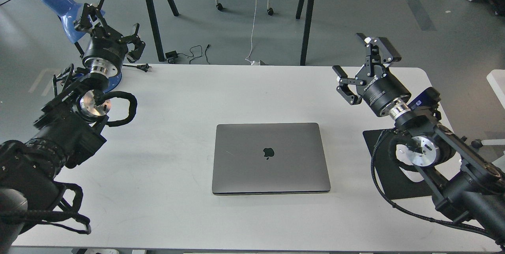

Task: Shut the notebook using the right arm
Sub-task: 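Lift the right gripper back off the closed laptop lid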

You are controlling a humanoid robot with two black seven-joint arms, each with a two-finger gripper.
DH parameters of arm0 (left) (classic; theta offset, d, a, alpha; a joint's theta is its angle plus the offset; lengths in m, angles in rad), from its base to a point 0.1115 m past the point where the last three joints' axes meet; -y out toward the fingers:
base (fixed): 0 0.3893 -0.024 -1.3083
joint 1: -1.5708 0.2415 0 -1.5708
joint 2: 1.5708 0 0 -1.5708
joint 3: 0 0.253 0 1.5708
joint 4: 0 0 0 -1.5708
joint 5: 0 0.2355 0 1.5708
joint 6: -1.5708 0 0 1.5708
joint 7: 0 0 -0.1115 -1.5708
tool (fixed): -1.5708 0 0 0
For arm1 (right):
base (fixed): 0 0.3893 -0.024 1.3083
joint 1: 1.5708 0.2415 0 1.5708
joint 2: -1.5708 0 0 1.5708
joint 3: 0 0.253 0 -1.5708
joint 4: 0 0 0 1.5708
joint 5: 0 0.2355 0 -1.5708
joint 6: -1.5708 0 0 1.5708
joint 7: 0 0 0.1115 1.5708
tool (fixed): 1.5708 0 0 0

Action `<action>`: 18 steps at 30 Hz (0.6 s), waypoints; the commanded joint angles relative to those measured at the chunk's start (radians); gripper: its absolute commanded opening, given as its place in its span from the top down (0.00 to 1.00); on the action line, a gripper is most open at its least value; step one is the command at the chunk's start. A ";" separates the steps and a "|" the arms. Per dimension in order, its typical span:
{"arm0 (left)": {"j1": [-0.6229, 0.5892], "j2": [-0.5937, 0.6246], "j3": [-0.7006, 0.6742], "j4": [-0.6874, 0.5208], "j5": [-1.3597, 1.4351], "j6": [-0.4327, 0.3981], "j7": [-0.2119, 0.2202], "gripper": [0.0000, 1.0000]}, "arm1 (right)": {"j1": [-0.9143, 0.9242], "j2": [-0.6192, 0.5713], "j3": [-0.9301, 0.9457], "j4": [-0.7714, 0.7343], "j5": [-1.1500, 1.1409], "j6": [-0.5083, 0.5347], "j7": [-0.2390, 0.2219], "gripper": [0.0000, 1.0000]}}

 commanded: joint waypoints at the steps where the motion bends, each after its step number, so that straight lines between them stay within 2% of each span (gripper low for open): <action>1: 0.000 0.000 0.000 0.000 -0.001 0.000 0.000 0.00 | 0.086 -0.001 0.078 -0.054 0.100 -0.004 -0.109 0.00; 7: 0.000 0.000 0.000 0.000 -0.002 0.000 -0.002 0.00 | 0.172 0.001 0.196 -0.245 0.268 -0.002 -0.123 0.00; 14: 0.000 0.001 -0.002 0.000 -0.002 0.000 -0.002 0.00 | 0.240 0.002 0.201 -0.443 0.280 0.053 -0.120 0.00; 18: 0.000 0.001 0.000 0.000 -0.002 0.000 -0.002 0.00 | 0.246 -0.002 0.199 -0.485 0.280 0.080 -0.120 0.00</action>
